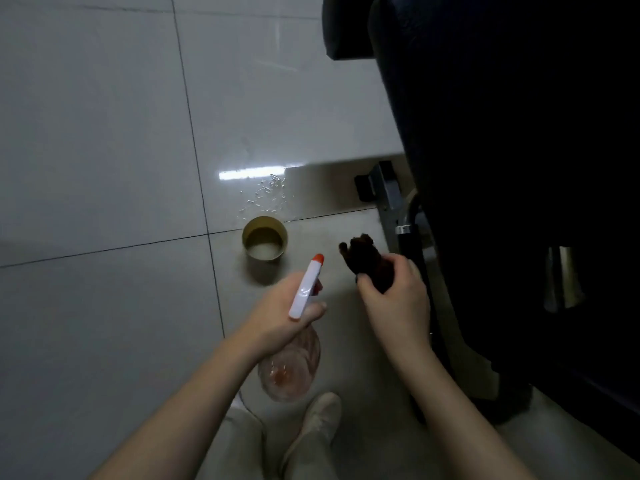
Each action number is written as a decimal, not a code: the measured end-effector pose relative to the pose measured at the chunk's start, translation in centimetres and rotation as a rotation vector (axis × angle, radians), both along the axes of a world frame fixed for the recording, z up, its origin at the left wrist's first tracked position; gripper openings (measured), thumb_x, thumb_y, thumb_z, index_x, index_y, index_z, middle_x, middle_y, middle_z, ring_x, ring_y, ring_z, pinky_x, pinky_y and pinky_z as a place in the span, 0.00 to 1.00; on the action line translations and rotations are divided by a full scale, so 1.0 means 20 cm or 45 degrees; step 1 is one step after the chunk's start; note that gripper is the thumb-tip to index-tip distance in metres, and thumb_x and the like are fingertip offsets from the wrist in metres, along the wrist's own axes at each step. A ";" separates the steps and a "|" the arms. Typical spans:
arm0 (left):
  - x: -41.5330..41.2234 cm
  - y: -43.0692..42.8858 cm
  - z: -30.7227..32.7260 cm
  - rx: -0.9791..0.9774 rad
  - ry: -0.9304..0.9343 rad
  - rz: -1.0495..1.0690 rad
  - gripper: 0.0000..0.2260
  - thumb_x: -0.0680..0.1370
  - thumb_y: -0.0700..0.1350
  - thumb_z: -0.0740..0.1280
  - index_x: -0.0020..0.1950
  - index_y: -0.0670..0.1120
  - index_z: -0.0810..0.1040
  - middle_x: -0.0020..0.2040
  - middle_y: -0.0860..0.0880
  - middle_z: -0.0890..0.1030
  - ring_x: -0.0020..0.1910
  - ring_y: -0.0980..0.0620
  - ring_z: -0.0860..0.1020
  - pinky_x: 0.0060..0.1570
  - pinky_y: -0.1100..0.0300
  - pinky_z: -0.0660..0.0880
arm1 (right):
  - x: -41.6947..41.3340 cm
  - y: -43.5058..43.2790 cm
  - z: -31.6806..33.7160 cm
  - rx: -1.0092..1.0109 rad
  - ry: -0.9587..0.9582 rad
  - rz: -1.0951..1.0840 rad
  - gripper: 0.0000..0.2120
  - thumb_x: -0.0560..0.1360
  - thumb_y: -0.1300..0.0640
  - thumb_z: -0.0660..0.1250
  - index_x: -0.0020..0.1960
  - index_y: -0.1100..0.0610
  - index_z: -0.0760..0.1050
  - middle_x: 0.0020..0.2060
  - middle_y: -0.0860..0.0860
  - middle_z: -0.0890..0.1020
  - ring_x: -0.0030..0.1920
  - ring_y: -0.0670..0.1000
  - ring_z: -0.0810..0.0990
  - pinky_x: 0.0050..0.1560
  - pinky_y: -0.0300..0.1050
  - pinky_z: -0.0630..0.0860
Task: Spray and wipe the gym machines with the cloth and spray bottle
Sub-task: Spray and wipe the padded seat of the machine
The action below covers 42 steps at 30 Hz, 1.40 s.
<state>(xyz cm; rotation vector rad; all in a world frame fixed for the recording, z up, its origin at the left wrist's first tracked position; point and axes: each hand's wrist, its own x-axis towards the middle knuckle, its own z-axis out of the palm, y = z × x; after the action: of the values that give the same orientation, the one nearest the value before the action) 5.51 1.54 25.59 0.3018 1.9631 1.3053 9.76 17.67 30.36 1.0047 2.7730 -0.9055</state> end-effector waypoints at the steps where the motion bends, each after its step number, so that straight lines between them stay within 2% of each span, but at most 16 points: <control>1: 0.01 0.04 0.02 0.034 -0.053 0.032 0.19 0.68 0.59 0.64 0.54 0.50 0.74 0.51 0.49 0.78 0.48 0.53 0.77 0.50 0.50 0.78 | 0.03 0.04 0.02 0.143 0.047 0.038 0.18 0.73 0.53 0.68 0.61 0.57 0.72 0.50 0.48 0.72 0.47 0.45 0.71 0.38 0.28 0.60; 5: 0.04 0.18 0.08 0.106 -0.168 0.084 0.16 0.69 0.50 0.65 0.56 0.49 0.74 0.52 0.48 0.79 0.49 0.52 0.77 0.52 0.50 0.77 | 0.13 0.22 0.01 0.524 0.198 0.086 0.18 0.71 0.55 0.70 0.57 0.63 0.72 0.51 0.57 0.76 0.47 0.54 0.76 0.39 0.35 0.67; 8: 0.05 0.27 0.10 0.159 -0.230 0.092 0.15 0.68 0.47 0.65 0.55 0.50 0.73 0.52 0.45 0.79 0.45 0.49 0.80 0.48 0.56 0.78 | 0.16 0.33 -0.06 0.668 0.076 0.181 0.20 0.69 0.57 0.73 0.56 0.63 0.71 0.51 0.59 0.75 0.48 0.58 0.77 0.37 0.43 0.74; 11: 0.06 0.35 0.12 0.205 -0.304 0.154 0.12 0.73 0.44 0.67 0.56 0.46 0.75 0.52 0.41 0.79 0.39 0.45 0.81 0.41 0.60 0.79 | 0.18 0.37 -0.12 0.778 -0.061 0.287 0.27 0.66 0.58 0.74 0.61 0.61 0.69 0.49 0.60 0.76 0.45 0.58 0.76 0.35 0.46 0.75; 13: 0.06 0.38 0.11 0.173 -0.263 0.139 0.12 0.75 0.46 0.69 0.57 0.45 0.75 0.53 0.42 0.79 0.41 0.44 0.82 0.40 0.59 0.79 | 0.16 0.36 -0.13 0.764 -0.071 0.287 0.29 0.68 0.51 0.69 0.67 0.60 0.68 0.50 0.61 0.75 0.45 0.58 0.75 0.34 0.47 0.75; 16: 0.05 0.42 0.11 0.161 -0.230 0.111 0.12 0.78 0.46 0.67 0.61 0.50 0.72 0.54 0.44 0.78 0.45 0.43 0.81 0.40 0.62 0.78 | 0.16 0.33 -0.14 0.715 -0.085 0.305 0.28 0.73 0.40 0.57 0.65 0.58 0.71 0.55 0.62 0.74 0.50 0.61 0.75 0.36 0.49 0.77; 18: 0.04 0.43 0.13 0.168 -0.204 0.140 0.12 0.77 0.49 0.68 0.58 0.56 0.71 0.52 0.44 0.79 0.43 0.43 0.82 0.41 0.59 0.78 | 0.15 0.32 -0.15 0.655 -0.059 0.319 0.23 0.74 0.44 0.60 0.62 0.58 0.72 0.58 0.63 0.74 0.52 0.62 0.76 0.39 0.50 0.79; 20: 0.03 0.45 0.14 0.151 -0.152 0.153 0.11 0.77 0.49 0.68 0.56 0.59 0.71 0.50 0.45 0.79 0.42 0.43 0.82 0.40 0.59 0.78 | 0.15 0.34 -0.17 0.628 -0.025 0.312 0.19 0.70 0.52 0.70 0.57 0.59 0.75 0.55 0.63 0.76 0.49 0.62 0.78 0.37 0.49 0.80; 24: 0.00 0.48 0.15 0.091 -0.124 0.119 0.09 0.73 0.52 0.66 0.52 0.54 0.75 0.48 0.43 0.79 0.41 0.44 0.81 0.36 0.65 0.77 | 0.17 0.37 -0.16 0.587 0.067 0.306 0.17 0.65 0.63 0.75 0.52 0.60 0.76 0.50 0.62 0.77 0.43 0.60 0.79 0.34 0.46 0.78; 27: -0.02 0.49 0.15 -0.015 -0.074 0.060 0.14 0.73 0.54 0.66 0.51 0.46 0.77 0.46 0.43 0.82 0.42 0.47 0.82 0.42 0.54 0.79 | 0.26 0.38 -0.16 0.510 0.183 0.236 0.18 0.65 0.65 0.75 0.53 0.60 0.76 0.50 0.61 0.77 0.45 0.59 0.79 0.37 0.46 0.78; 29: -0.02 0.50 0.15 -0.070 -0.042 0.054 0.18 0.70 0.56 0.64 0.48 0.43 0.77 0.44 0.41 0.82 0.43 0.42 0.81 0.46 0.43 0.77 | 0.34 0.39 -0.16 0.446 0.243 0.174 0.19 0.65 0.66 0.74 0.55 0.60 0.75 0.51 0.60 0.77 0.47 0.60 0.79 0.41 0.48 0.78; 31: -0.01 0.50 0.15 -0.064 -0.030 0.047 0.20 0.70 0.55 0.63 0.47 0.39 0.76 0.42 0.38 0.81 0.42 0.40 0.79 0.46 0.41 0.76 | 0.41 0.39 -0.17 0.386 0.270 0.128 0.19 0.65 0.67 0.74 0.55 0.61 0.76 0.51 0.60 0.77 0.47 0.61 0.79 0.42 0.48 0.77; 35: 0.02 0.50 0.15 -0.060 -0.039 0.037 0.12 0.69 0.52 0.60 0.47 0.46 0.71 0.36 0.40 0.79 0.29 0.57 0.76 0.39 0.51 0.75 | 0.51 0.37 -0.15 0.265 0.267 -0.009 0.17 0.66 0.65 0.73 0.54 0.61 0.77 0.51 0.59 0.77 0.46 0.59 0.80 0.40 0.41 0.71; 37: 0.04 0.49 0.13 -0.025 -0.095 0.050 0.10 0.69 0.50 0.60 0.46 0.47 0.71 0.36 0.41 0.80 0.32 0.55 0.80 0.43 0.51 0.78 | 0.53 0.36 -0.15 0.228 0.271 -0.061 0.16 0.67 0.64 0.73 0.54 0.61 0.77 0.51 0.58 0.77 0.46 0.58 0.80 0.40 0.41 0.69; 40: 0.06 0.48 0.13 0.030 -0.236 0.018 0.08 0.68 0.47 0.62 0.46 0.49 0.76 0.46 0.44 0.83 0.46 0.46 0.83 0.52 0.44 0.80 | 0.55 0.37 -0.14 0.148 0.261 -0.152 0.17 0.68 0.65 0.73 0.56 0.60 0.77 0.53 0.56 0.76 0.49 0.54 0.78 0.42 0.40 0.69; 42: 0.07 0.48 0.14 0.087 -0.238 -0.050 0.12 0.68 0.46 0.62 0.51 0.56 0.75 0.51 0.48 0.83 0.50 0.48 0.82 0.50 0.51 0.81 | 0.55 0.37 -0.13 0.130 0.270 -0.184 0.17 0.69 0.64 0.73 0.56 0.60 0.77 0.54 0.56 0.76 0.50 0.50 0.75 0.43 0.41 0.69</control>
<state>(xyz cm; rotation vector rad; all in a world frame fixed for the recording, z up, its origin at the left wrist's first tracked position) 6.90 11.05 28.34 0.2409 1.7508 1.3280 20.72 25.06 27.75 1.2047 2.9802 -0.9474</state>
